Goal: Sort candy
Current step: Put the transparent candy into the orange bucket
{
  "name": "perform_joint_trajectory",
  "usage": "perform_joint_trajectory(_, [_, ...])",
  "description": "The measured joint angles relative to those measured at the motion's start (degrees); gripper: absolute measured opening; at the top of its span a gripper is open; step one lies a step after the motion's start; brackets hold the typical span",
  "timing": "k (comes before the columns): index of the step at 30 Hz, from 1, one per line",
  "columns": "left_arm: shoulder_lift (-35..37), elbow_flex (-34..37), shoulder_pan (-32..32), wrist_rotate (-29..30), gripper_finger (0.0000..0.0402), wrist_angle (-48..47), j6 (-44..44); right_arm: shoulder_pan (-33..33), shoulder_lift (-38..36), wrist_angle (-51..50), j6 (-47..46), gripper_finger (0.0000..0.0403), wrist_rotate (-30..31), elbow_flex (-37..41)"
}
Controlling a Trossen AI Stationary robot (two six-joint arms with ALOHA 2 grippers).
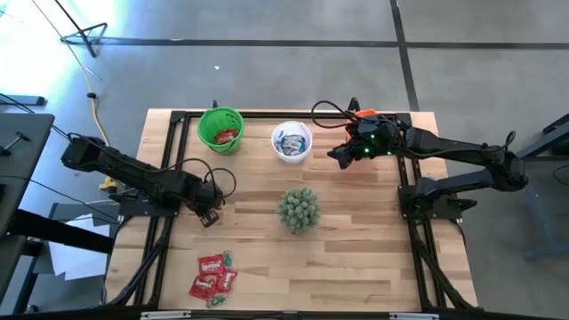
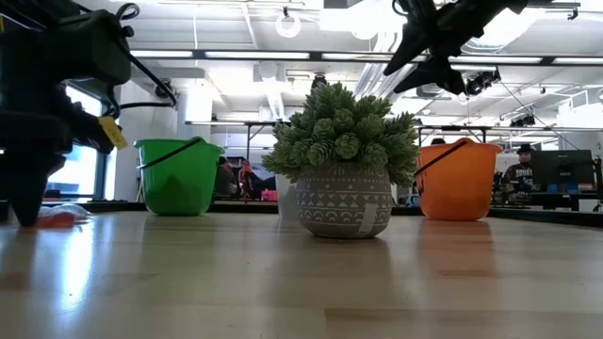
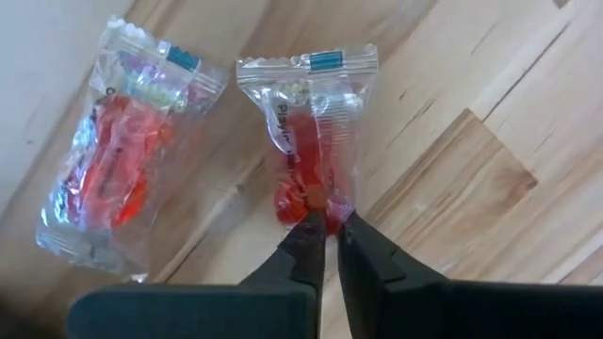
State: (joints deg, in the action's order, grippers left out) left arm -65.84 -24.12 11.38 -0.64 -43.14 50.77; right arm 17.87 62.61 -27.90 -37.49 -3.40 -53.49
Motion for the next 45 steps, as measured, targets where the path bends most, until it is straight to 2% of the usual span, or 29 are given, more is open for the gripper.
perform_joint_trajectory(5, [-0.04, -2.44, 0.03, -1.08, 0.0003, -0.14, 2.16, 0.0, 0.0, 1.4, 0.21, 0.0165, 0.76, 0.0])
perform_joint_trajectory(12, [0.37, -13.37, 0.07, 0.85, 0.0, 0.87, -1.54, -1.86, -0.02, 6.69, -1.1, 0.0165, -0.93, -0.02])
perform_joint_trajectory(18, [0.46, -22.72, -1.42, 11.42, 0.0, 1.17, -9.05, -3.95, 0.0, 11.42, -1.02, 0.0165, 0.86, -0.02])
perform_joint_trajectory(24, [0.46, -29.53, -6.06, 25.75, 0.0, 2.1, -17.3, -5.91, 2.21, 19.24, 1.56, 0.0165, 4.08, -0.02])
perform_joint_trajectory(28, [0.46, -33.06, -9.24, 29.83, 0.0, 8.5, -21.99, -6.98, 6.59, 28.99, 3.5, 0.0165, 4.72, -0.02])
perform_joint_trajectory(32, [0.43, -34.97, -10.5, 30.16, 0.0, 16.35, -27.36, -7.43, 11.83, 44.75, 5.43, 0.0165, 4.72, -0.04])
perform_joint_trajectory(36, [0.28, -34.97, -10.67, 33.46, 0.0, 22.87, -29.84, -7.43, 16.36, 56.14, 4.59, 0.0165, 3.61, -0.04])
perform_joint_trajectory(39, [-0.26, -35.07, -10.69, 33.96, 0.0, 25.96, -30.88, -7.7, 19.02, 60.58, 4.3, 0.0165, 1.62, -0.04])
perform_joint_trajectory(45, [-2.11, -35.06, -10.62, 33.86, 0.0, 27.13, -29.91, -8.67, 21.29, 64.81, 4.34, 0.0165, 1.4, -0.09])
